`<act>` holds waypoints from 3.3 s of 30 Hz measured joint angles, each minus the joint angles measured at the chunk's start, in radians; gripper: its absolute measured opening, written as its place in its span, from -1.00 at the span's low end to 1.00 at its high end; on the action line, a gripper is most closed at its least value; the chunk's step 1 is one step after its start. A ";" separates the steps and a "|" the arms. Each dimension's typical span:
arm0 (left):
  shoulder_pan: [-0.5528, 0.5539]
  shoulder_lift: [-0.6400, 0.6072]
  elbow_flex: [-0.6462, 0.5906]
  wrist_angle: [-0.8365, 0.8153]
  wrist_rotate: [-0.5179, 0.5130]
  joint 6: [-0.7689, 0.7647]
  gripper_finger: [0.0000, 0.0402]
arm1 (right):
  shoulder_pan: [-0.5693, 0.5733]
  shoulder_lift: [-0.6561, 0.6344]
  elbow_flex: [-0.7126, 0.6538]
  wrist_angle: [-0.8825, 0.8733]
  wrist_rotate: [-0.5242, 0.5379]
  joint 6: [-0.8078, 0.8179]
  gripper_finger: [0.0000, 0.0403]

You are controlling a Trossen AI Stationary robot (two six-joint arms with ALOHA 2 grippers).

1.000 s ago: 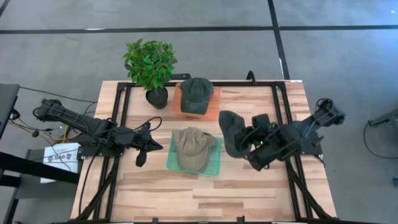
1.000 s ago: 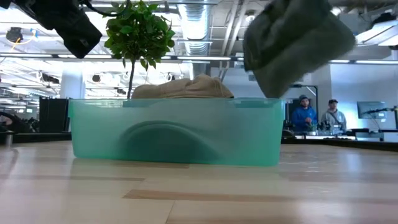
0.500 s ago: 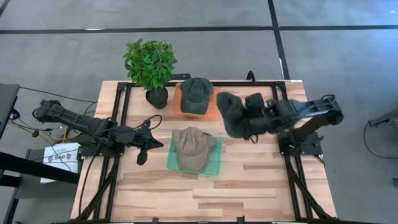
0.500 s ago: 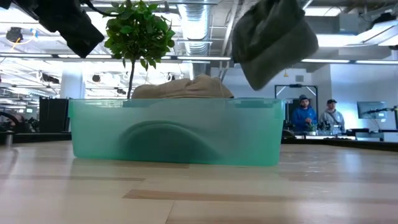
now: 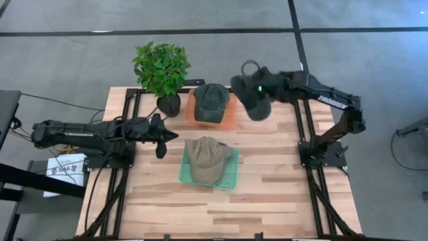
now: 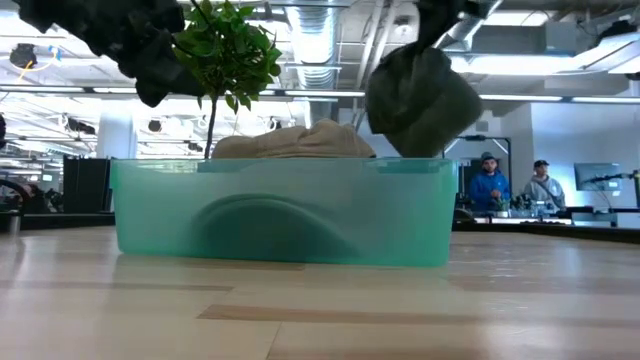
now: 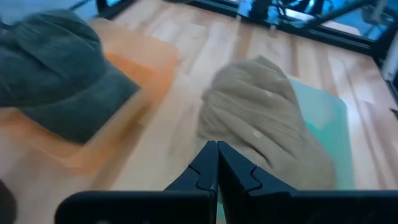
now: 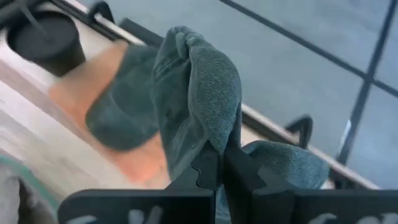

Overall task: Pick & Place hat
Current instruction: Put the black cap into the orange bin, then return to Home Position

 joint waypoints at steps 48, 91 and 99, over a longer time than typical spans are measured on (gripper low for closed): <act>0.040 0.000 0.000 0.040 -0.060 -0.161 -1.00 | -0.192 0.274 -0.513 1.124 -0.417 -0.309 -0.99; 0.043 0.000 0.000 0.039 -0.095 -0.160 -1.00 | -0.229 0.156 -0.511 0.832 -0.553 -0.248 -0.04; 0.043 0.000 0.000 0.040 -0.095 -0.159 -1.00 | -0.222 0.263 -0.512 0.804 -0.593 -0.242 -0.59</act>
